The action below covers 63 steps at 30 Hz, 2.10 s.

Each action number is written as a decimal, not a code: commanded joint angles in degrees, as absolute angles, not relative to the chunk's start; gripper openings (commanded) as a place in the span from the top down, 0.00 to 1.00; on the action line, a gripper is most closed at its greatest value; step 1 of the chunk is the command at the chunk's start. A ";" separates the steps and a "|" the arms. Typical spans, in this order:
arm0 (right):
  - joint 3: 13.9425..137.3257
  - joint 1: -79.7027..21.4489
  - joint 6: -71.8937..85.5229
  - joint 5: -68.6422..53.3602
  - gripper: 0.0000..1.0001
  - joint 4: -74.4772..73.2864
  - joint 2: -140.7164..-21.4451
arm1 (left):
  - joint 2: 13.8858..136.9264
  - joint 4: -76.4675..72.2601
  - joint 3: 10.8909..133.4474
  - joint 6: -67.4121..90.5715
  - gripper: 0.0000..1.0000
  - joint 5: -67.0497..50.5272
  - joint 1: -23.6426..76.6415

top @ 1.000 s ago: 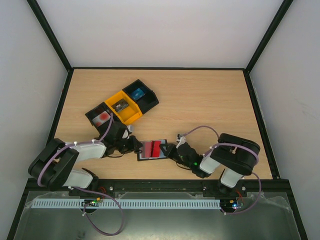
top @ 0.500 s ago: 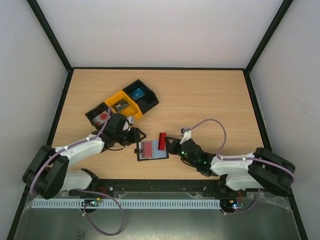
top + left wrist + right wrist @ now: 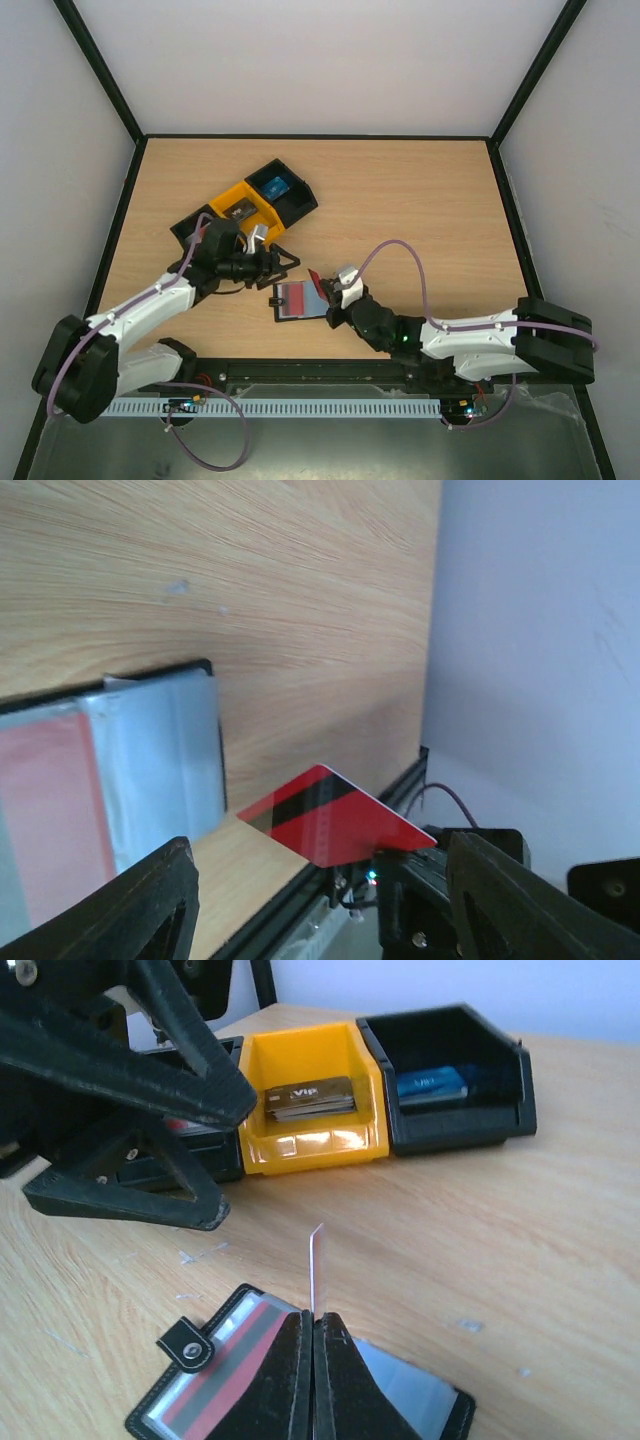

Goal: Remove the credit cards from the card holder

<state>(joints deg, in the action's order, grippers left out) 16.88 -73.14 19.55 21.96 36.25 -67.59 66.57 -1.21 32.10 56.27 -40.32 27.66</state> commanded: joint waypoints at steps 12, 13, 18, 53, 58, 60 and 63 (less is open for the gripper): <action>22.98 -80.55 -0.46 32.86 0.98 41.31 -75.15 | 56.19 -15.58 20.82 79.28 0.47 -45.69 27.33; 23.38 -80.78 -0.71 32.79 0.98 41.31 -75.64 | 56.39 -16.07 20.52 79.86 0.48 -45.93 27.33; 25.87 -82.05 -2.68 33.33 0.98 40.87 -78.70 | 56.52 -18.50 19.07 81.89 0.48 -46.91 27.32; 23.40 -86.74 6.89 40.59 0.64 40.14 -80.38 | 55.23 -20.72 15.92 77.75 0.97 -43.59 27.33; 21.12 -86.75 18.88 38.06 0.40 35.14 -74.61 | 54.60 -16.42 18.05 70.35 0.97 -40.34 27.07; 21.27 -86.74 23.97 36.90 0.34 32.15 -72.86 | 53.60 -14.82 18.62 67.78 0.97 -38.22 26.94; 21.46 -86.71 28.63 35.09 0.22 29.59 -71.08 | 51.97 -12.11 19.41 64.09 0.97 -34.72 26.53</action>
<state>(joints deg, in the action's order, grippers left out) 21.87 -86.32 17.52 36.91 34.89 -73.41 54.46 -15.86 16.75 71.44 -39.70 27.27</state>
